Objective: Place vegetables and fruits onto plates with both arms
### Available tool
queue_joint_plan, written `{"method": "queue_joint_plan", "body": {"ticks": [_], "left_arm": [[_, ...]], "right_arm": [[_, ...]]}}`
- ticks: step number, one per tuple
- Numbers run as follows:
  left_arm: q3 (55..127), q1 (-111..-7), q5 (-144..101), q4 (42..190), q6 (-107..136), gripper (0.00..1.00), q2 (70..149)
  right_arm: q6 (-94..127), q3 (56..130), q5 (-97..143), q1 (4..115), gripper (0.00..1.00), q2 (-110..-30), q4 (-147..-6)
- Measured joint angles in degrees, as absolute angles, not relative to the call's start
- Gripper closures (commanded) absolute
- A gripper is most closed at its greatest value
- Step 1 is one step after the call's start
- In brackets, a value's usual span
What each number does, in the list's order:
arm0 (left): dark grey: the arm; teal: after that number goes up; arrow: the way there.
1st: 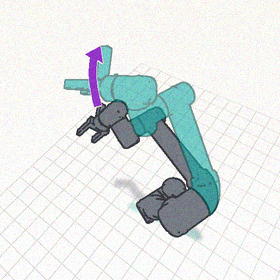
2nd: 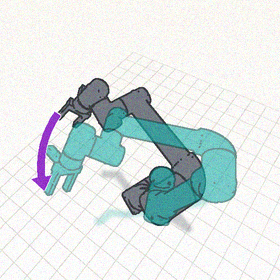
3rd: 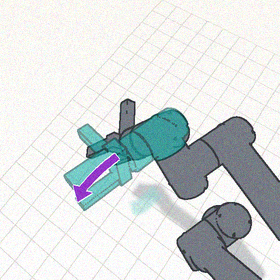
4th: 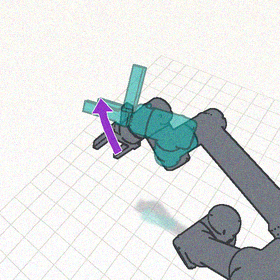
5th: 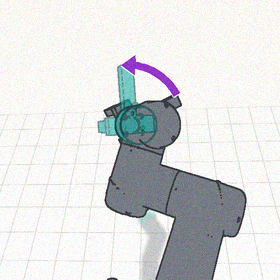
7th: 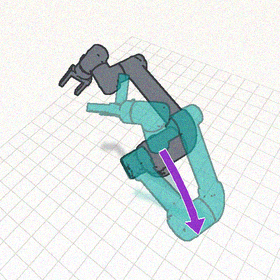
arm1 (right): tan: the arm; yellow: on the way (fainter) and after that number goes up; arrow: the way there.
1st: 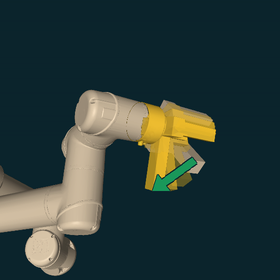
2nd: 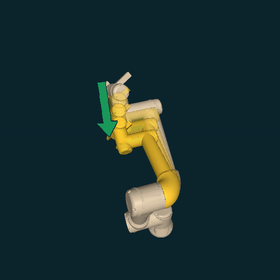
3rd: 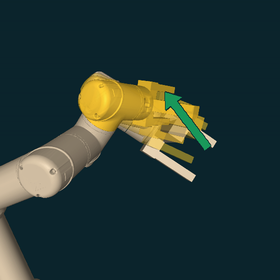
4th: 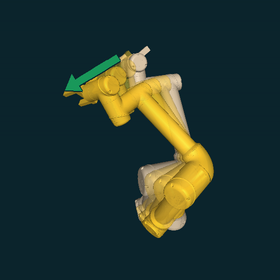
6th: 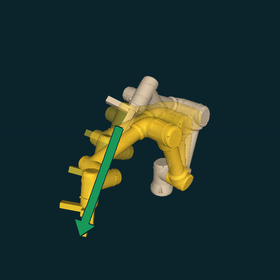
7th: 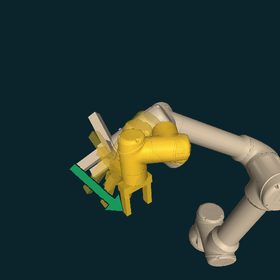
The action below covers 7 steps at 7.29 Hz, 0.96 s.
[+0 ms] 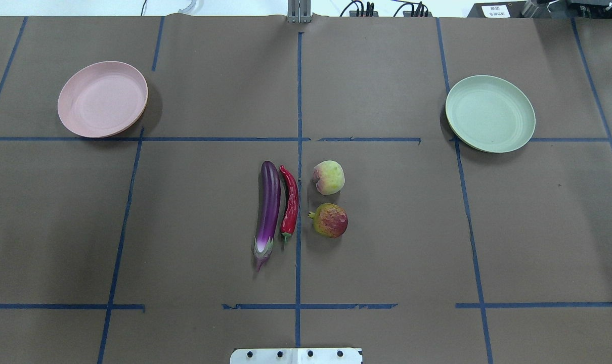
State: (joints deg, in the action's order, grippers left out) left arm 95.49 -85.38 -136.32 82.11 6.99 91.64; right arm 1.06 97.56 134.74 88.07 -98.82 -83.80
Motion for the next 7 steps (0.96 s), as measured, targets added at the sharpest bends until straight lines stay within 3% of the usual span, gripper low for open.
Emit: {"method": "queue_joint_plan", "body": {"ticks": [7], "left_arm": [[98.0, -84.8, -136.0, 81.8, 3.7, 0.00, 89.7]], "right_arm": [[0.9, 95.0, 135.0, 87.4, 0.00, -100.0, -74.9]]}}
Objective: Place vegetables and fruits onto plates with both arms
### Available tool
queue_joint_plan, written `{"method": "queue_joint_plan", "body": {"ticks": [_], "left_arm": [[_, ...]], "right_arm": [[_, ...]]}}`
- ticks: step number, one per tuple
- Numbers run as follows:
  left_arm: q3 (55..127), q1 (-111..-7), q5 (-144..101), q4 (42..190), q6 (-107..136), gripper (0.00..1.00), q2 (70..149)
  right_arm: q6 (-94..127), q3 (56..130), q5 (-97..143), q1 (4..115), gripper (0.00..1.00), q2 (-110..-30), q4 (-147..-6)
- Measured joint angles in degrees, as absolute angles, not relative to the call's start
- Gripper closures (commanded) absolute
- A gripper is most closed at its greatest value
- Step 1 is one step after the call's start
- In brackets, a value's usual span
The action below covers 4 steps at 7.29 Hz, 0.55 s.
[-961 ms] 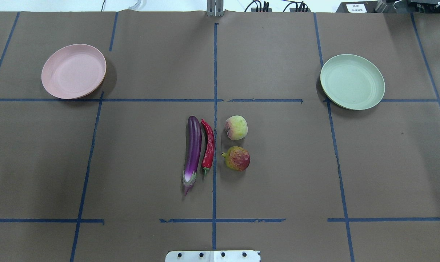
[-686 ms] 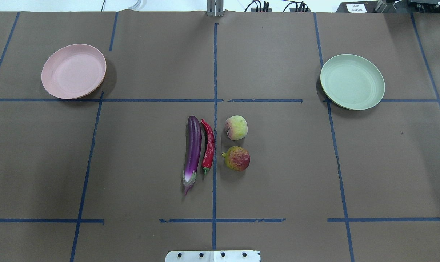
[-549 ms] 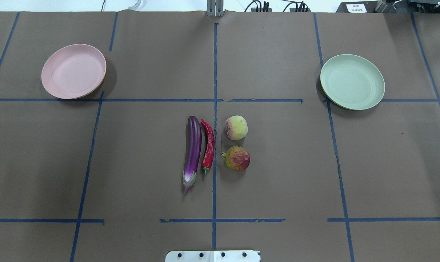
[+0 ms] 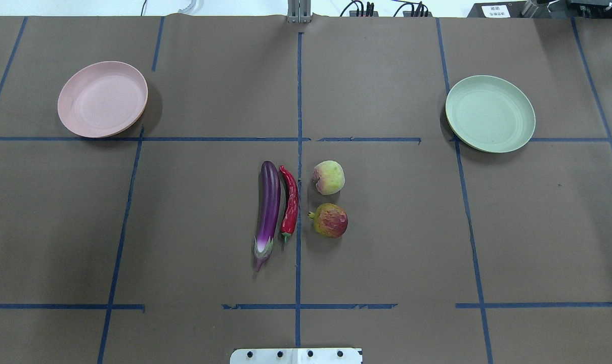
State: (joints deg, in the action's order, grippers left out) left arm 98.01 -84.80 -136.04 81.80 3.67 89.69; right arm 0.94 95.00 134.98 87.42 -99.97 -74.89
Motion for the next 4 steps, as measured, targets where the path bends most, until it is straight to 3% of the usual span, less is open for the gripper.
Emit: {"method": "queue_joint_plan", "body": {"ticks": [4], "left_arm": [[98.2, -84.7, -136.1, 81.8, 3.5, 0.00, 89.8]], "right_arm": [[0.9, 91.8, 134.8, 85.9, 0.00, -100.0, -70.0]]}}
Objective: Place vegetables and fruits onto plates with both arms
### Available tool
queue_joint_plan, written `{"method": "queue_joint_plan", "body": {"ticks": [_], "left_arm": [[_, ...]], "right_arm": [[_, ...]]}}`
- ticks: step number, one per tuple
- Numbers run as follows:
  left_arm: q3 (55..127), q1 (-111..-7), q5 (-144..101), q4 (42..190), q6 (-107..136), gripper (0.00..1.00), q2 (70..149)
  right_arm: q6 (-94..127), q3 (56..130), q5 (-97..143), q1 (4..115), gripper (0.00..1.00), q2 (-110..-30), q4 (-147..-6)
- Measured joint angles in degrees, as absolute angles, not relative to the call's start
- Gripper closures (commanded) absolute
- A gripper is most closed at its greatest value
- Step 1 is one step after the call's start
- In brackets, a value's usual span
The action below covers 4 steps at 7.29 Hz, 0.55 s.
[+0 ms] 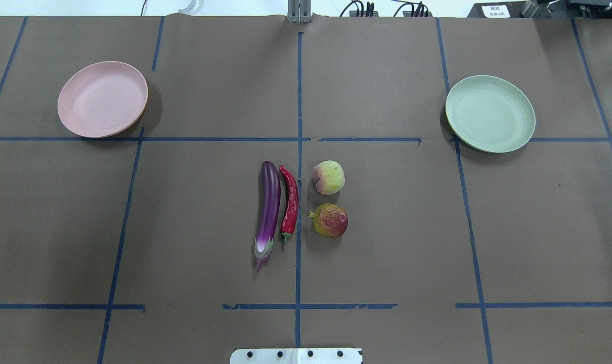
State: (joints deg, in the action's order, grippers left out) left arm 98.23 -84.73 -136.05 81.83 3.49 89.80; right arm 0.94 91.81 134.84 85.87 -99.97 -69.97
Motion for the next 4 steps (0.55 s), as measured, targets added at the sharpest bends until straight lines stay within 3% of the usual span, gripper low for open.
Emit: {"method": "queue_joint_plan", "body": {"ticks": [4], "left_arm": [[98.3, -84.7, -136.2, 81.8, 3.6, 0.00, 89.4]], "right_arm": [[6.0, 89.3, 135.9, 82.4, 0.00, -99.3, -59.3]]}}
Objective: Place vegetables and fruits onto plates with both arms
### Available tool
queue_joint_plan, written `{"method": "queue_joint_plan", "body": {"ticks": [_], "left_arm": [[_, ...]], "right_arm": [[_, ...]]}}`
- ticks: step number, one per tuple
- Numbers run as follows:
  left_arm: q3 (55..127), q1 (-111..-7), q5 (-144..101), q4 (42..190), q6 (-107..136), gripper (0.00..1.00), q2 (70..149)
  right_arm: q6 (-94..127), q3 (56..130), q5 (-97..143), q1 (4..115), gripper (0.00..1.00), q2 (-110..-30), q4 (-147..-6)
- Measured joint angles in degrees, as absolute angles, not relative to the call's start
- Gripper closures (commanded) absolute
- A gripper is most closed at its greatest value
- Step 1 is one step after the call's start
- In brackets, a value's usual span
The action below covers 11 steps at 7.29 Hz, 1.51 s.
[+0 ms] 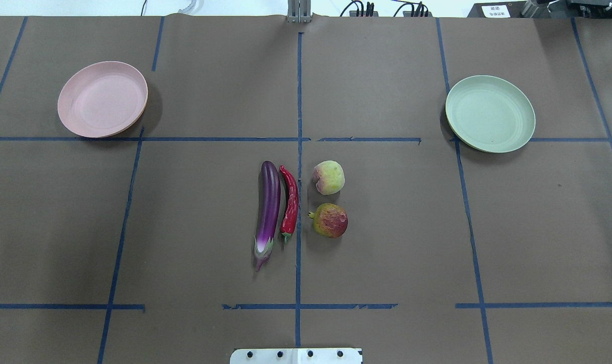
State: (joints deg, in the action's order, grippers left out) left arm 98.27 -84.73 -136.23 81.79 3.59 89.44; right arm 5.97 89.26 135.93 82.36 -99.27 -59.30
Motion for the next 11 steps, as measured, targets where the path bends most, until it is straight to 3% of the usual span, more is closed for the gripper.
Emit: {"method": "queue_joint_plan", "body": {"ticks": [4, 8, 11], "left_arm": [[98.7, -84.7, -136.3, 81.8, 3.5, 0.00, 89.3], [99.7, -84.6, -136.5, 83.1, 3.6, 0.00, 89.5], [100.9, -82.1, -137.3, 87.0, 3.8, 0.00, 89.5]], "right_arm": [[39.7, 98.1, 138.2, 67.9, 0.00, -93.8, -55.3], [70.3, 100.7, 132.5, 49.5, 0.01, -78.3, -56.2], [77.2, 100.6, 123.3, 40.0, 0.00, -64.6, -73.6]]}}
